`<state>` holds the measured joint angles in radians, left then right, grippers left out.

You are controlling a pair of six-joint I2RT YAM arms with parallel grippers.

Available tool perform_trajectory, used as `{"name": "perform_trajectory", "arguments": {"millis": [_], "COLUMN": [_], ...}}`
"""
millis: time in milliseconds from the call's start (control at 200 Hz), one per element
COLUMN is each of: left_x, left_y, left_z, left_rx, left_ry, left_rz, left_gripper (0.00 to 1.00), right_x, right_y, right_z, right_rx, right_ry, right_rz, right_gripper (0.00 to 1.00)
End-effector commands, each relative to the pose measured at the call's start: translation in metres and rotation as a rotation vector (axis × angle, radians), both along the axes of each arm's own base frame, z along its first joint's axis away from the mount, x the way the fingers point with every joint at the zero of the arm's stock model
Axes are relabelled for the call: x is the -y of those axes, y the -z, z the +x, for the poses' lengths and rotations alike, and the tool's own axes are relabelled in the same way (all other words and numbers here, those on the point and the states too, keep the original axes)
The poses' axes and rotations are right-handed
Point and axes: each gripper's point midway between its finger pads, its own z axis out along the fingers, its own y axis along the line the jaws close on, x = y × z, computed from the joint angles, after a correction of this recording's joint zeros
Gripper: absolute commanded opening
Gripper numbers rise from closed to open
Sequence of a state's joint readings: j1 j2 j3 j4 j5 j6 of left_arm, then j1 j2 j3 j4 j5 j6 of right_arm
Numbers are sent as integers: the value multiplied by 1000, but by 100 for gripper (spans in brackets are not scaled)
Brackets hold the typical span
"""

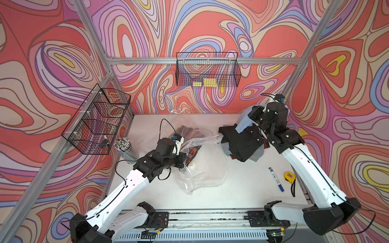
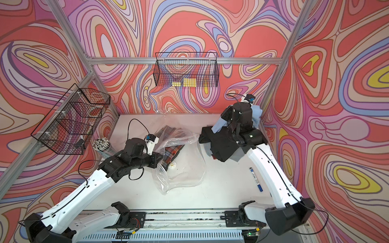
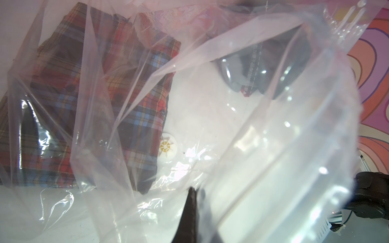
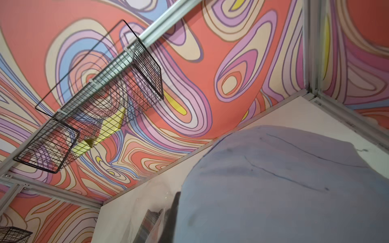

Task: Take the shirt out of the vacuum bag
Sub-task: Place the shirt at the center of the board.

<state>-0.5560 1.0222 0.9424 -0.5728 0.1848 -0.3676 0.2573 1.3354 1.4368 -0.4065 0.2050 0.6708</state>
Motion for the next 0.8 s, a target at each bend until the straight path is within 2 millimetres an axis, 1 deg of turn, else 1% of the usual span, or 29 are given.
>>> {"name": "perform_trajectory", "arguments": {"millis": [0, 100, 180, 265, 290, 321, 366, 406, 426, 466, 546, 611, 676, 746, 791], "left_x": [-4, -4, -4, -4, -5, -5, -5, -6, -5, -5, -5, -5, -5, -5, -5], "left_y": [-5, -6, -6, -6, -6, -6, -6, -6, -6, -6, -6, -6, -6, -5, -5], "left_z": [2, 2, 2, 2, 2, 2, 2, 1, 1, 0, 2, 2, 2, 2, 2], "left_rx": [14, 15, 15, 15, 16, 17, 17, 17, 19, 18, 19, 15, 14, 14, 15], "left_ry": [-14, -15, -14, -13, -13, -15, -16, -17, -16, -14, -18, -15, -16, -16, -16], "left_rz": [4, 2, 1, 3, 5, 5, 5, 4, 1, 0, 1, 2, 3, 3, 4], "left_gripper": [0, 0, 0, 0, 0, 0, 0, 0, 0, 0, 0, 0, 0, 0, 0], "right_x": [-29, -28, -19, -22, -22, -20, -17, -13, -8, 0, 1, -2, 1, 5, 4], "right_y": [-22, -20, -22, -26, -23, -15, -5, 9, 19, 44, 95, 127, 162, 190, 206], "right_z": [22, 46, 62, 73, 76, 78, 78, 78, 78, 79, 78, 68, 54, 40, 32], "right_rx": [48, 54, 74, 113, 111, 92, 91, 90, 77, 42, -42, -72, -120, -157, -188], "right_ry": [-189, -198, -190, -231, -232, -220, -212, -197, -176, -161, -200, -214, -194, -180, -190], "right_rz": [120, 85, 76, 56, 46, 35, 4, -41, -58, -56, 12, 40, 58, 46, 54], "right_gripper": [0, 0, 0, 0, 0, 0, 0, 0, 0, 0, 0, 0, 0, 0, 0]}}
